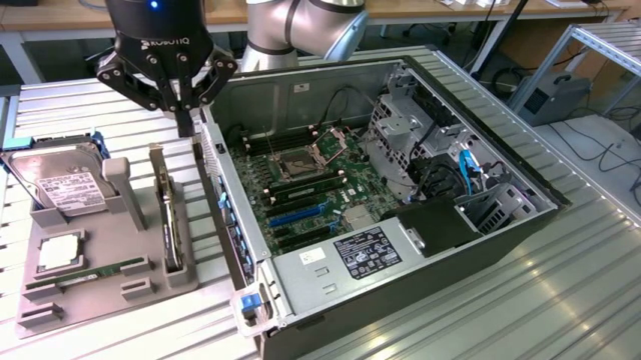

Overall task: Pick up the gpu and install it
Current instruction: 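Reach for the gpu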

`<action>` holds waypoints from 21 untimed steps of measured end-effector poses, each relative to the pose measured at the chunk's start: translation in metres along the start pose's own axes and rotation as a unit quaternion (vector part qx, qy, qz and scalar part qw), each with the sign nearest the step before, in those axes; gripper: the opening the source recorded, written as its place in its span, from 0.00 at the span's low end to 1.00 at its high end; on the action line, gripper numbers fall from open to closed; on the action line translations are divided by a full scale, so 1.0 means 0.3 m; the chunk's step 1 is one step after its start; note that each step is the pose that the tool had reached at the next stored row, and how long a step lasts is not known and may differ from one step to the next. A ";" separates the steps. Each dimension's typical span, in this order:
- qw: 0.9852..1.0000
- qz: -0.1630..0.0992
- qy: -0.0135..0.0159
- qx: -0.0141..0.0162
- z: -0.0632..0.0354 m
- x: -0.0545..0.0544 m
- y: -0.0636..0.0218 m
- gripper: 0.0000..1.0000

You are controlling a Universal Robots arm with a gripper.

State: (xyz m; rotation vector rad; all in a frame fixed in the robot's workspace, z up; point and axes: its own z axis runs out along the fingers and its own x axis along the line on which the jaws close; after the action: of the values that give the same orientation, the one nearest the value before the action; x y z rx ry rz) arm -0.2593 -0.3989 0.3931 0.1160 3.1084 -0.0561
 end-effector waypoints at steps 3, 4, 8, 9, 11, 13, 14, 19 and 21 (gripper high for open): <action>1.000 0.000 0.000 0.002 0.000 0.007 -0.001 0.11; 1.000 0.000 0.000 0.002 0.000 0.010 -0.001 0.11; 1.000 0.000 -0.001 0.007 -0.001 0.036 -0.003 0.11; 1.000 0.000 -0.001 0.008 -0.001 0.040 -0.003 0.11; 1.000 0.000 -0.001 0.010 -0.002 0.054 -0.004 0.11; 1.000 0.000 -0.001 0.012 -0.002 0.062 -0.005 0.11; 1.000 0.000 -0.001 0.013 -0.002 0.068 -0.005 0.11; 1.000 0.000 -0.001 0.015 -0.002 0.076 -0.006 0.11; 1.000 0.000 -0.001 0.015 -0.002 0.080 -0.006 0.11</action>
State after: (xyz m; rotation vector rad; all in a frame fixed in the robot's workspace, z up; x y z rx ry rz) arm -0.2833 -0.3989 0.3930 0.1153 3.1061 -0.1026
